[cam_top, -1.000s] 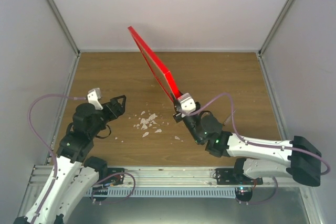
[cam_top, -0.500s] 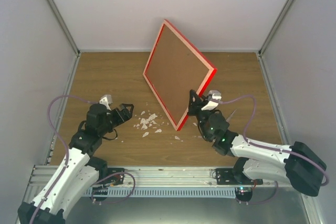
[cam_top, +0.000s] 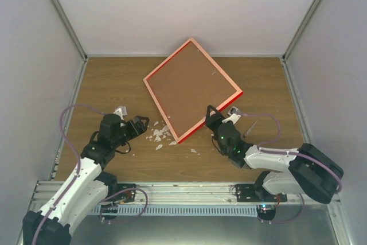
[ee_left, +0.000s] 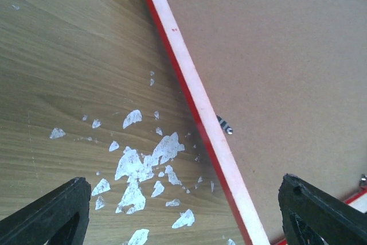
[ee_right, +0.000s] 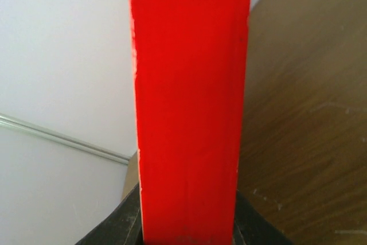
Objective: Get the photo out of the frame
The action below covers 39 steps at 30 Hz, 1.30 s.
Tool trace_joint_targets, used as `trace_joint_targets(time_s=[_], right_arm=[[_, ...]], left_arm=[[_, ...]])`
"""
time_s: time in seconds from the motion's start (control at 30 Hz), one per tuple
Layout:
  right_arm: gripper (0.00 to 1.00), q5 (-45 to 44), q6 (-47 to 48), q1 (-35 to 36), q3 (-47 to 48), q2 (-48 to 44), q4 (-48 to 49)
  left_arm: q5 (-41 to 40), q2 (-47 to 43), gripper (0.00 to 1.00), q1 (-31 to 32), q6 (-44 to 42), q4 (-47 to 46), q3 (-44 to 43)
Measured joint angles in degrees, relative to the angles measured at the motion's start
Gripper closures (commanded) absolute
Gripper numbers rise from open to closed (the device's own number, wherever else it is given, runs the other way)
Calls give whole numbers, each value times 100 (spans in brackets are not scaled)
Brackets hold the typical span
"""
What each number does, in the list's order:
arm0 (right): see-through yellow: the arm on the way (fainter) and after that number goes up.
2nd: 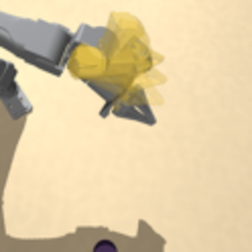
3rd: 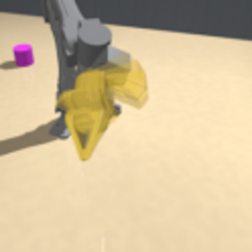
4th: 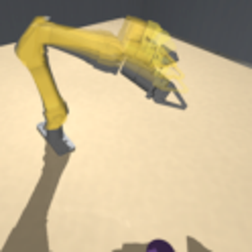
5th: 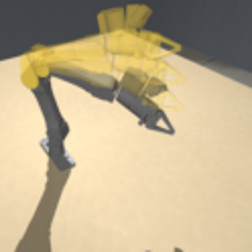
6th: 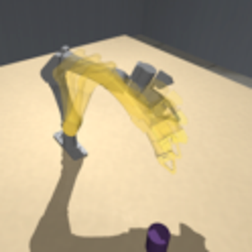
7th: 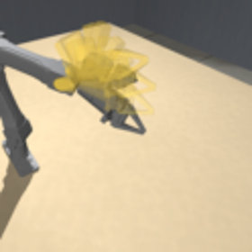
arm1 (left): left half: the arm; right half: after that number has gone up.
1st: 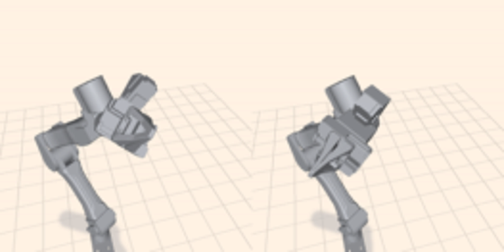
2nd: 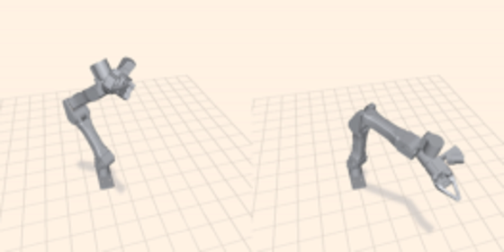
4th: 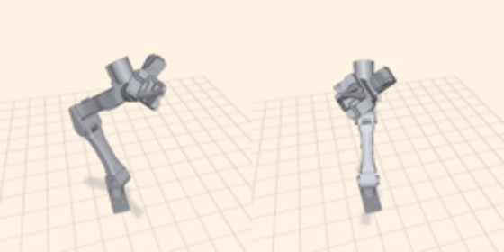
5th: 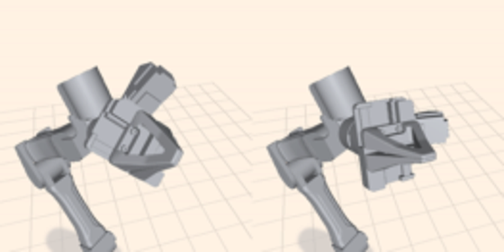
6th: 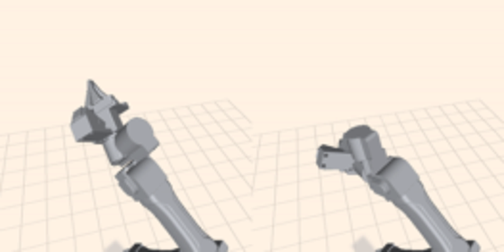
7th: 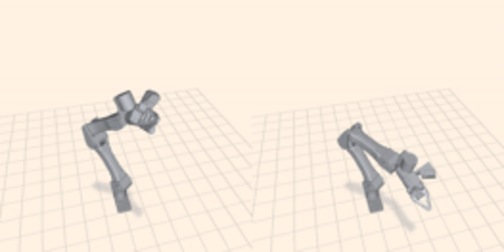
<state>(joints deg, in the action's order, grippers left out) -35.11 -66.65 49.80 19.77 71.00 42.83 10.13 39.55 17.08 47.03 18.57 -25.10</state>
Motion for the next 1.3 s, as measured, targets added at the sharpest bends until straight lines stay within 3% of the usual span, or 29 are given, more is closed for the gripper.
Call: trace_joint_targets(time_s=[0.37, 0.57, 0.8, 1.13, 1.3], right_arm=[[88, 715, -1814, -63, -33, 1360, 514], [70, 1016, -2190, -63, -31, 1659, 501], [60, 1436, -2297, -59, -31, 2035, -192], [21, 1611, -2271, -57, 92, 2048, -367], [5, 1746, -2087, -57, 365, 1762, -1115]], left_arm=[[11, 203, 11, 0, -17, -142, 66], [9, 345, 11, 0, -50, -186, 170], [28, 579, 11, 0, -52, -345, 334], [63, 780, 11, 0, -52, -518, 393], [79, 831, 11, 0, -55, -553, 393]])
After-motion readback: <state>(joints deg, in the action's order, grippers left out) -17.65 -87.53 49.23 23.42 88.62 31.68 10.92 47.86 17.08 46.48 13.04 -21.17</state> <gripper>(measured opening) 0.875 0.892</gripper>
